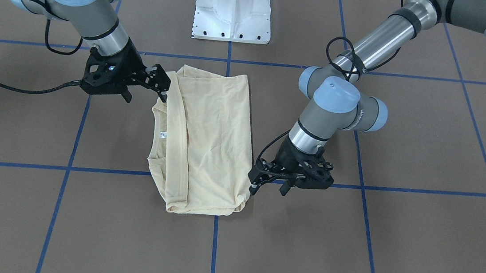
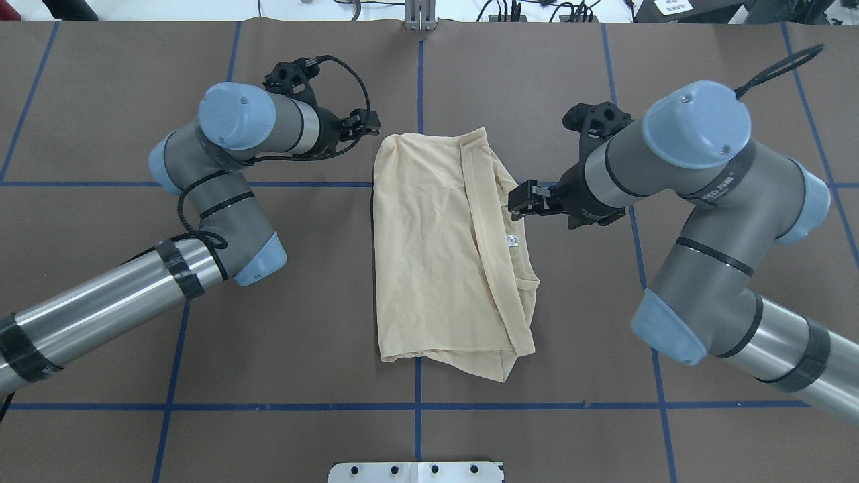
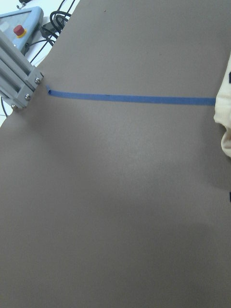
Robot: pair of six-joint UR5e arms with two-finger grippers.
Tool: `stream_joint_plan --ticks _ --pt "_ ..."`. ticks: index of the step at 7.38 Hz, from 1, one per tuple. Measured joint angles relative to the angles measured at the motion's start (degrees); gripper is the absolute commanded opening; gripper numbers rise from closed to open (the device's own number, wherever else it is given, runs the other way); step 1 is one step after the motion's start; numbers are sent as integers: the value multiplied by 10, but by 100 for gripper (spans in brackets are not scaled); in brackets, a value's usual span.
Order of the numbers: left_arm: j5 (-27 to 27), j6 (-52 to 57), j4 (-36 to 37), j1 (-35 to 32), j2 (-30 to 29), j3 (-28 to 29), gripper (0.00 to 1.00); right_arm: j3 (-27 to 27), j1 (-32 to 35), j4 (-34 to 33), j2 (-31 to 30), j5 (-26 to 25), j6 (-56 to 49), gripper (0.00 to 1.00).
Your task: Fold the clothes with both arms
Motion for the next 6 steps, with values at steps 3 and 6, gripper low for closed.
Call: stream_joint_plan --ticks 3,6 --pt "-15 40 36 -7 97 -118 100 -26 -57 -80 38 -90 -84 100" --pt "-28 62 87 -13 133 -193 100 -85 -87 -85 57 -129 -147 100"
